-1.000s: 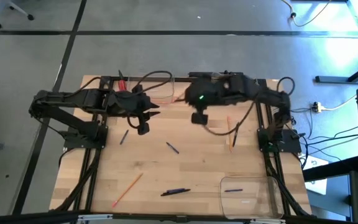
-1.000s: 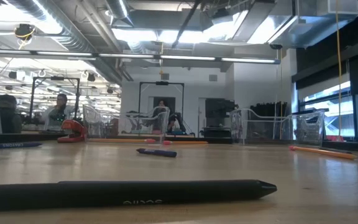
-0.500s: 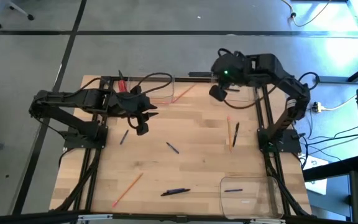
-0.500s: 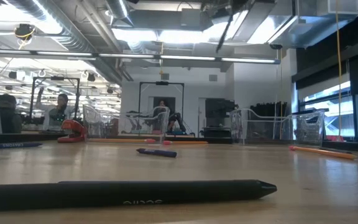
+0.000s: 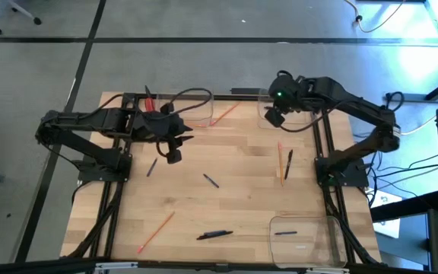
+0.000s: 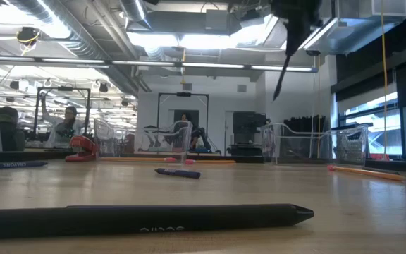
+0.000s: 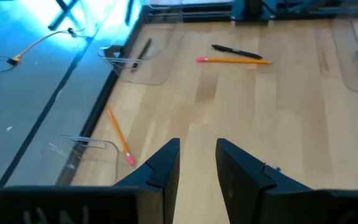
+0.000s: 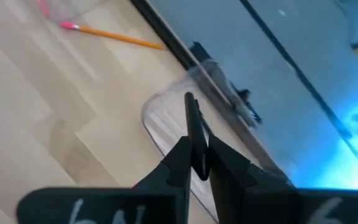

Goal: Sort crayons/erasers/pens/pencils in bins
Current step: Put the black pen into the top right transparent bin

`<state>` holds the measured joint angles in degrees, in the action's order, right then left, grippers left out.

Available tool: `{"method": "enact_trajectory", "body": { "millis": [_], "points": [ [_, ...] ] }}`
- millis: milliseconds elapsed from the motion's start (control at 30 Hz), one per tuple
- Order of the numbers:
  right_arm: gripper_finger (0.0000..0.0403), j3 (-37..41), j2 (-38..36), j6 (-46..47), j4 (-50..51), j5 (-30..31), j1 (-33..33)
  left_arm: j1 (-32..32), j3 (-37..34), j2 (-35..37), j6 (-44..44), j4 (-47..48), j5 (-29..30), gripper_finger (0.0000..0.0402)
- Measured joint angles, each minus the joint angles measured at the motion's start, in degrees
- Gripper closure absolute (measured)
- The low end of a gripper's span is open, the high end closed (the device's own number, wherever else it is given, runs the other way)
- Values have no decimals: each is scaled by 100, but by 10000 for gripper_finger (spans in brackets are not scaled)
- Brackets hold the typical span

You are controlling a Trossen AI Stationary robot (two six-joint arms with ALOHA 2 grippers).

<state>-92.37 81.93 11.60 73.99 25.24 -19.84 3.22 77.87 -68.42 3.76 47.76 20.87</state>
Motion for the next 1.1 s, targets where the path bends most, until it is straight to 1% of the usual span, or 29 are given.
{"method": "enact_trajectory", "body": {
  "millis": [100, 167, 233, 300, 500, 633, 767, 867, 1100],
  "points": [
    [360, 706, -286, -539, -763, -472, -405, -128, 0, 0, 19, -121, 71, 305],
    [360, 1137, -436, -749, -999, -626, -721, -214, 2, 0, 21, -164, 76, 305],
    [360, 1508, -531, -766, -1125, -778, -1043, -306, 2, 0, 31, -204, 74, 305],
    [360, 1809, -606, -930, -1221, -1057, -1305, -392, 4, 0, 60, -250, 78, 305],
    [360, 2601, -682, -1598, -2389, -1924, -1855, -641, 7, 0, 188, -254, 79, 305],
    [360, 3035, -684, -1672, -3070, -2293, -2134, -765, 7, 0, 320, -254, 77, 305],
    [360, 3421, -684, -1683, -3497, -2652, -2363, -842, 7, 0, 338, -253, 76, 305],
    [360, 3657, -682, -1683, -3731, -2826, -2469, -880, 7, 0, 338, -253, 71, 305],
    [360, 4023, -682, -1683, -4010, -2840, -2596, -895, 7, -2, 336, -334, 69, 305]
  ]
}}
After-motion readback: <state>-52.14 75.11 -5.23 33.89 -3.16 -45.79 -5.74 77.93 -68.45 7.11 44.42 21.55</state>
